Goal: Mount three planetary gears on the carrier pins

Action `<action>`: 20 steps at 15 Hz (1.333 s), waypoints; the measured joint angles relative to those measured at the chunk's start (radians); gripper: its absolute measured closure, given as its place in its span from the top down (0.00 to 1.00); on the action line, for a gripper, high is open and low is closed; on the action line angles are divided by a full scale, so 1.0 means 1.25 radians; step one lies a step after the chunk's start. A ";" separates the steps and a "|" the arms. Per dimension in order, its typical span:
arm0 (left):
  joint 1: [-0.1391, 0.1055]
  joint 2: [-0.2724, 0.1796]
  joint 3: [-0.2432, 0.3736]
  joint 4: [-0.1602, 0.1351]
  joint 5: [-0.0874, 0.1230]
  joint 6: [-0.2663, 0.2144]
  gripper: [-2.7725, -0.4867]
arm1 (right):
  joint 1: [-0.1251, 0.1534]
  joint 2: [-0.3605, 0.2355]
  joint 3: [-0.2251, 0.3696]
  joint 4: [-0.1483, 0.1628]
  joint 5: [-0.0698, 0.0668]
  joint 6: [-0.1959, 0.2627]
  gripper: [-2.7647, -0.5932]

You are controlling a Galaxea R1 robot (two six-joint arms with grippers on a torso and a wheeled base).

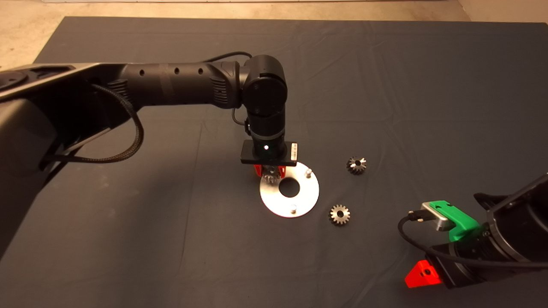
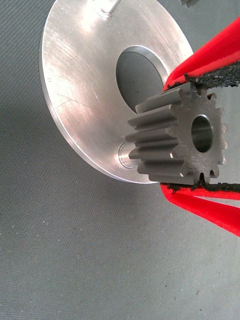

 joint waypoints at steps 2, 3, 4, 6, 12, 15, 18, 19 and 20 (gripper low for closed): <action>0.000 0.000 0.000 0.000 0.000 0.000 0.21 | 0.000 0.000 0.000 0.000 0.000 0.000 0.99; 0.000 -0.001 0.000 0.002 0.003 0.000 0.21 | 0.000 0.000 0.000 0.000 0.000 0.000 0.99; 0.000 -0.001 0.000 0.003 0.006 0.000 0.21 | 0.000 0.000 0.000 0.000 0.000 0.000 0.99; -0.001 -0.001 0.000 0.008 0.015 0.000 0.21 | 0.000 0.000 0.000 0.000 0.000 0.000 0.99; -0.002 -0.002 0.000 0.010 0.020 0.000 0.21 | 0.000 0.000 0.000 0.000 0.000 0.000 0.99; -0.002 -0.001 0.003 0.010 0.021 0.000 0.20 | 0.000 0.000 0.000 0.000 0.000 0.000 0.99; -0.002 0.004 0.009 0.011 0.018 0.000 0.20 | 0.000 0.000 0.000 0.000 0.000 0.000 0.99; -0.001 0.009 0.009 0.011 0.017 0.000 0.20 | 0.000 0.000 0.000 0.000 0.000 0.000 0.99; -0.002 0.012 0.009 0.011 0.015 0.001 0.20 | 0.000 0.000 0.000 0.000 0.000 0.000 0.99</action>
